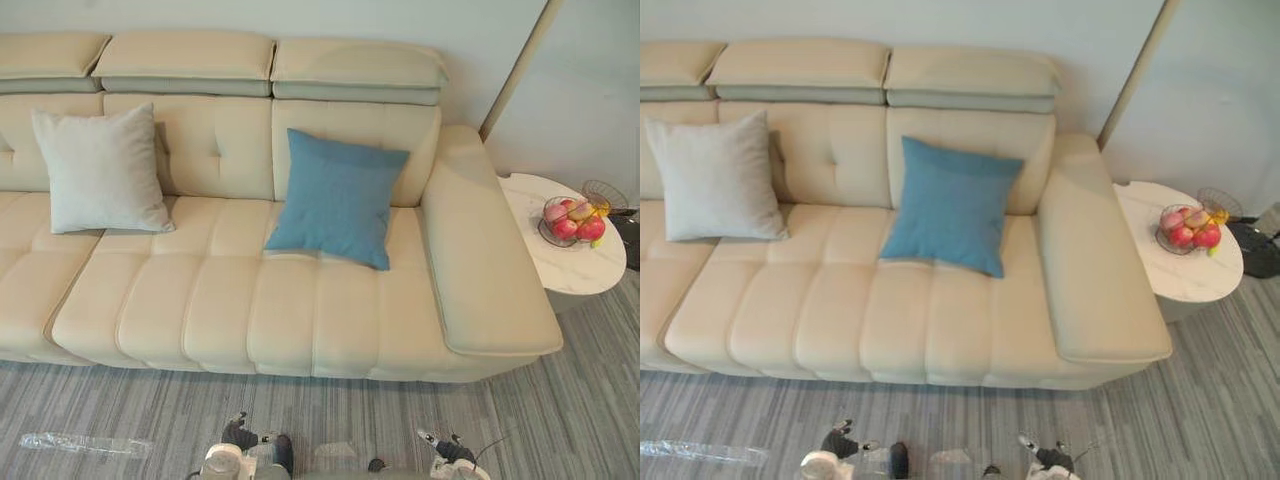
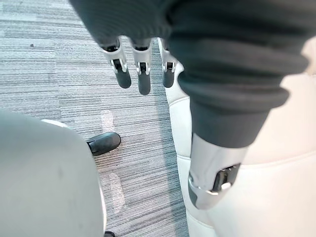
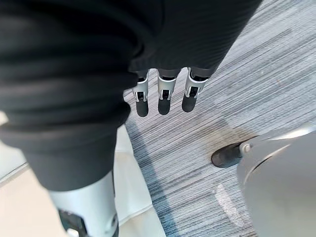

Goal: Pick up cushions and gather them together orderly.

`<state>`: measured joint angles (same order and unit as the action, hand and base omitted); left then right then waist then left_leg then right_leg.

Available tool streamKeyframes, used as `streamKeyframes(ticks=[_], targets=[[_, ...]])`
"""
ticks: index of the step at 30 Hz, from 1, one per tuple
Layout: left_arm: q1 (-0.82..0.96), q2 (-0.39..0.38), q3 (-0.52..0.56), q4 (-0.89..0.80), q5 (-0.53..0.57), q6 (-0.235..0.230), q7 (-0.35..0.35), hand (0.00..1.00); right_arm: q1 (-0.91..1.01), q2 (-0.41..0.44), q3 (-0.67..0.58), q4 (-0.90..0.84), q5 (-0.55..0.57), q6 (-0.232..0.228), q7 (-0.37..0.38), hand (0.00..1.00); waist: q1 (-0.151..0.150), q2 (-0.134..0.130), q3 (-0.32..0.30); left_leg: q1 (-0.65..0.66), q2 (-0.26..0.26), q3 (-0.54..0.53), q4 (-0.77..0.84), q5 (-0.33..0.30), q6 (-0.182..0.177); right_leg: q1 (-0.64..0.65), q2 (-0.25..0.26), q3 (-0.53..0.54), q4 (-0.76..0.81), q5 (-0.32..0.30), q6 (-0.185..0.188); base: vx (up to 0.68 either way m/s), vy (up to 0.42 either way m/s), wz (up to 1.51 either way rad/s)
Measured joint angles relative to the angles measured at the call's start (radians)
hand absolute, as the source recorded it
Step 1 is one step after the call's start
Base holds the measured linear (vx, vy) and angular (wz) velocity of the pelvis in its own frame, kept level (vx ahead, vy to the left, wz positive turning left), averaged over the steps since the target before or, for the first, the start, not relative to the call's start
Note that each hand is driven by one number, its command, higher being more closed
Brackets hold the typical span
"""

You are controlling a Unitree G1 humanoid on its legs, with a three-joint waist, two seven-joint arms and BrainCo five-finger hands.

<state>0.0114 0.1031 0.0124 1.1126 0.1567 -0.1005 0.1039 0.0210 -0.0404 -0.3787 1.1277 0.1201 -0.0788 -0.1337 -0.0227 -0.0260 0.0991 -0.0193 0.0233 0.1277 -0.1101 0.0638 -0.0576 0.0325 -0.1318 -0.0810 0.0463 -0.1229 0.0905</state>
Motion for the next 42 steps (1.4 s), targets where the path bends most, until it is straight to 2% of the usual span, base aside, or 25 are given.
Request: streamKeyframes(ticks=[9, 10, 15, 16, 21, 24, 27, 28, 29, 30, 31, 33, 36, 37, 38, 39, 40, 42], targets=[[0.003, 0.003, 0.002, 0.001, -0.003, 0.001, -0.002, 0.00, 0.041, 0.002, -0.011, 0.000, -0.015, 0.013, 0.002, 0.00, -0.002, -0.007, -0.006, 0.003, -0.004, -0.002, 0.000, 0.002, -0.002, 0.009, -0.002, -0.004, -0.006, -0.006, 0.010, 0.00, 0.000, 0.03], [0.003, 0.003, 0.002, 0.003, -0.004, 0.001, -0.003, 0.00, 0.043, 0.002, -0.013, 0.000, -0.034, 0.017, 0.003, 0.00, -0.003, -0.008, -0.007, 0.011, -0.006, -0.001, 0.001, 0.009, 0.007, 0.029, -0.004, -0.008, -0.007, -0.002, 0.011, 0.13, -0.014, 0.06], [0.010, 0.008, 0.012, 0.011, -0.038, 0.004, -0.018, 0.00, 0.040, 0.001, -0.013, 0.001, -0.050, 0.033, 0.008, 0.00, -0.011, -0.011, -0.008, 0.073, -0.009, 0.013, 0.006, 0.010, 0.007, 0.085, -0.007, -0.017, 0.000, 0.001, 0.009, 0.13, -0.024, 0.04], [0.010, 0.008, 0.017, 0.013, -0.043, 0.005, -0.021, 0.00, 0.033, 0.000, -0.013, 0.000, -0.081, 0.034, 0.008, 0.00, -0.011, -0.009, -0.008, 0.078, -0.006, 0.030, 0.006, 0.010, 0.007, 0.087, -0.005, -0.015, -0.001, 0.003, 0.005, 0.04, -0.025, -0.11], [0.011, 0.004, 0.040, 0.021, -0.043, 0.011, -0.022, 0.00, 0.023, -0.003, -0.011, 0.002, -0.083, 0.042, 0.010, 0.00, -0.025, 0.002, -0.002, 0.091, 0.008, 0.056, 0.000, 0.010, 0.006, 0.095, 0.008, -0.010, -0.001, 0.007, -0.001, -0.03, -0.028, -0.08], [0.009, 0.002, 0.043, 0.022, -0.043, 0.020, -0.024, 0.00, 0.025, -0.008, -0.010, 0.003, -0.083, 0.044, 0.010, 0.00, -0.035, 0.007, 0.004, 0.091, 0.022, 0.069, 0.000, 0.001, -0.007, 0.089, 0.018, -0.002, -0.001, 0.007, -0.002, -0.10, -0.012, -0.13], [0.003, 0.005, 0.072, 0.019, -0.043, 0.020, -0.024, 0.00, 0.019, -0.009, -0.001, 0.000, -0.083, 0.045, 0.011, 0.00, -0.022, -0.004, 0.012, 0.068, 0.029, 0.096, 0.065, -0.023, -0.022, 0.040, 0.026, 0.091, 0.017, 0.011, -0.008, -0.10, 0.021, -0.62], [0.001, 0.006, 0.085, 0.016, -0.043, 0.020, -0.024, 0.00, 0.014, -0.010, 0.002, -0.001, -0.083, 0.045, 0.011, 0.00, -0.018, -0.010, 0.015, 0.033, 0.031, 0.051, 0.125, -0.046, -0.029, 0.010, 0.026, 0.127, 0.028, 0.010, -0.008, -0.12, -0.022, -1.20], [0.001, 0.000, 0.089, 0.007, -0.049, 0.019, -0.023, 0.00, 0.011, -0.026, 0.002, -0.003, -0.082, 0.045, 0.010, 0.00, -0.018, -0.008, 0.016, 0.001, 0.041, -0.046, 0.184, -0.093, -0.038, -0.036, 0.033, 0.183, 0.046, 0.011, -0.007, -0.11, -0.039, -1.15], [0.000, -0.004, 0.090, 0.007, -0.054, 0.019, -0.023, 0.00, 0.011, -0.036, 0.002, -0.004, -0.082, 0.045, 0.010, 0.00, -0.017, 0.002, 0.018, 0.002, 0.047, -0.065, 0.190, -0.121, -0.045, -0.050, 0.042, 0.205, 0.051, 0.010, -0.009, -0.08, -0.028, -1.23], [0.001, -0.002, 0.089, 0.008, -0.060, 0.020, -0.022, 0.00, 0.013, -0.042, 0.001, -0.006, -0.082, 0.045, 0.008, 0.00, -0.017, 0.008, 0.018, 0.006, 0.044, -0.032, 0.196, -0.141, -0.041, -0.064, 0.043, 0.243, 0.056, 0.010, -0.005, -0.10, 0.053, -1.15], [0.002, 0.001, 0.092, 0.007, -0.063, 0.020, -0.022, 0.00, 0.024, -0.041, 0.000, -0.014, -0.082, 0.045, 0.008, 0.00, -0.022, -0.002, 0.022, 0.022, 0.043, 0.037, 0.190, -0.156, -0.035, -0.087, 0.044, 0.309, 0.054, 0.021, -0.004, -0.10, 0.088, -1.15], [0.004, 0.007, 0.110, 0.007, -0.063, 0.020, -0.022, 0.00, 0.042, -0.025, 0.014, -0.014, -0.083, 0.051, 0.007, 0.00, -0.024, -0.020, 0.016, 0.029, 0.044, 0.161, 0.168, -0.162, -0.028, -0.156, 0.050, 0.405, 0.049, 0.040, -0.029, -0.04, 0.058, -1.21], [0.003, 0.012, 0.110, 0.007, -0.062, 0.020, -0.022, 0.00, 0.038, -0.018, 0.035, -0.015, -0.083, 0.051, 0.008, 0.00, -0.024, -0.028, 0.018, 0.038, 0.047, 0.226, 0.159, -0.164, -0.026, -0.185, 0.051, 0.422, 0.039, 0.080, -0.054, -0.02, 0.047, -1.40], [0.003, 0.015, 0.110, 0.007, -0.062, 0.020, -0.022, 0.00, 0.037, -0.012, 0.041, -0.015, -0.084, 0.051, 0.009, 0.00, -0.024, -0.028, 0.020, 0.040, 0.052, 0.259, 0.159, -0.167, -0.029, -0.197, 0.050, 0.408, 0.030, 0.110, -0.063, -0.01, 0.027, -1.46], [0.004, 0.021, 0.110, 0.007, -0.062, 0.020, -0.021, 0.00, 0.036, -0.009, 0.041, -0.014, -0.085, 0.051, 0.009, 0.00, -0.024, -0.018, 0.024, 0.041, 0.073, 0.315, 0.169, -0.168, -0.027, -0.208, 0.050, 0.318, 0.024, 0.155, -0.059, 0.05, -0.014, -1.36], [0.006, 0.025, 0.113, 0.006, -0.063, 0.020, -0.021, 0.00, 0.033, -0.011, 0.042, -0.014, -0.088, 0.051, 0.009, 0.00, -0.022, -0.015, 0.025, 0.049, 0.096, 0.370, 0.190, -0.168, -0.026, -0.215, 0.042, 0.142, 0.032, 0.167, -0.084, 0.08, -0.038, -1.35], [0.007, 0.038, 0.125, 0.004, -0.066, 0.021, -0.021, 0.00, 0.036, -0.012, 0.044, -0.014, -0.107, 0.050, 0.009, 0.00, -0.027, -0.013, 0.027, 0.069, 0.117, 0.417, 0.199, -0.169, -0.028, -0.215, 0.029, -0.057, 0.050, 0.172, -0.089, 0.10, -0.094, -0.94]])
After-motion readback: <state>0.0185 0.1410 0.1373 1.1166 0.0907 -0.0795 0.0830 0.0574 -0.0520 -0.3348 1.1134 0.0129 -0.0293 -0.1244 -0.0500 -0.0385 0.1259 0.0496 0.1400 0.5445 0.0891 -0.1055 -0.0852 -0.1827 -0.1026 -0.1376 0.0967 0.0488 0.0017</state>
